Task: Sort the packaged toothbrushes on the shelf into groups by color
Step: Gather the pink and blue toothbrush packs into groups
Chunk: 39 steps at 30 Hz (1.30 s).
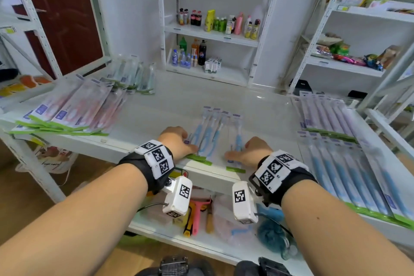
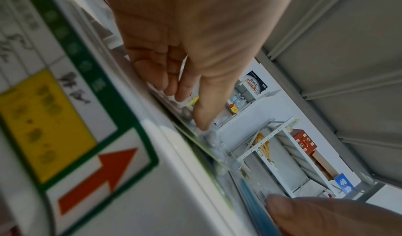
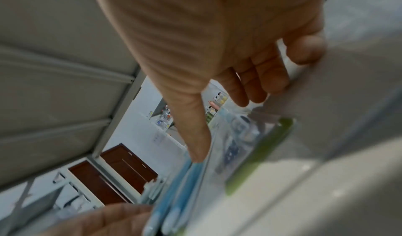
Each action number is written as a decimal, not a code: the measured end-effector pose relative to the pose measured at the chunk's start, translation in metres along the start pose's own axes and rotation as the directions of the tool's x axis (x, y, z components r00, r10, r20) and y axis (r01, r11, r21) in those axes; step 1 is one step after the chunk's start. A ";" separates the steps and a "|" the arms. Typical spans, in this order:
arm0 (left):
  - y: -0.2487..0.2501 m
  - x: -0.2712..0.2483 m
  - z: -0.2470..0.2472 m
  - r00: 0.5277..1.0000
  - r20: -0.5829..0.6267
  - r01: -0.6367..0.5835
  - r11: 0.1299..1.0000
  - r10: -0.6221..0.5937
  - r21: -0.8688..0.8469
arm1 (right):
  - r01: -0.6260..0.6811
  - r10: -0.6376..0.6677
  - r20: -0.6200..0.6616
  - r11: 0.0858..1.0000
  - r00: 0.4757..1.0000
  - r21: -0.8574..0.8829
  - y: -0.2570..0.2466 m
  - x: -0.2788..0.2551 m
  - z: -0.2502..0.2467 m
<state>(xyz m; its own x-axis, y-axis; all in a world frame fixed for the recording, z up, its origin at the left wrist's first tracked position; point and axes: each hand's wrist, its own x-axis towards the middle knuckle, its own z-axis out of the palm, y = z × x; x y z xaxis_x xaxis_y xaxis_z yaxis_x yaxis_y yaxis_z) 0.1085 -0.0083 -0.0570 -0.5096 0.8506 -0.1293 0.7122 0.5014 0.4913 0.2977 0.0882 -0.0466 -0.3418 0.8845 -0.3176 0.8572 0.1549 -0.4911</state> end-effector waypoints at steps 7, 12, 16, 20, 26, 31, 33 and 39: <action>-0.001 0.009 -0.010 0.996 0.083 0.013 0.993 -0.023 0.116 | -0.095 0.096 -0.004 0.978 0.995 -0.186 -0.002 0.004 -0.003; -0.007 0.020 -0.009 0.991 0.113 0.059 0.993 -0.071 0.099 | -0.210 0.204 -0.052 0.963 0.978 -0.169 0.007 0.003 -0.012; -0.007 0.022 -0.011 0.988 0.127 0.071 0.992 -0.084 0.106 | -0.204 0.194 -0.094 0.972 0.977 -0.119 0.012 0.004 -0.014; -0.007 0.024 -0.012 0.988 0.118 0.086 0.990 -0.099 0.111 | -0.152 0.140 -0.106 0.982 0.984 -0.114 0.016 0.002 -0.017; -0.005 0.023 -0.015 0.985 0.105 0.125 0.987 -0.136 0.103 | -0.015 0.012 -0.183 1.000 0.983 -0.012 0.028 -0.003 -0.030; -0.002 0.023 -0.023 0.990 0.074 0.126 0.992 -0.124 -0.028 | 0.023 0.083 -0.131 0.757 0.988 0.653 0.048 -0.002 -0.035; 0.000 0.024 -0.026 0.994 0.004 0.108 0.974 -0.109 -0.201 | 0.010 0.089 -0.079 0.602 0.993 0.798 0.057 -0.002 -0.038; 0.044 0.015 -0.010 0.994 -0.002 0.070 0.654 -0.109 -0.753 | 0.008 0.111 -0.037 0.245 0.993 0.970 0.086 -0.014 -0.059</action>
<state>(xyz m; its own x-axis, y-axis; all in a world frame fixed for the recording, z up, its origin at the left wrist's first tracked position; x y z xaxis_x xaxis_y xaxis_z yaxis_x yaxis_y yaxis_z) 0.1270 0.0246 -0.0285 -0.5849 0.7908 -0.1803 0.0667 0.2684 0.9610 0.3987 0.1155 -0.0364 -0.2301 0.9118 -0.3402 -0.1666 -0.3814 -0.9093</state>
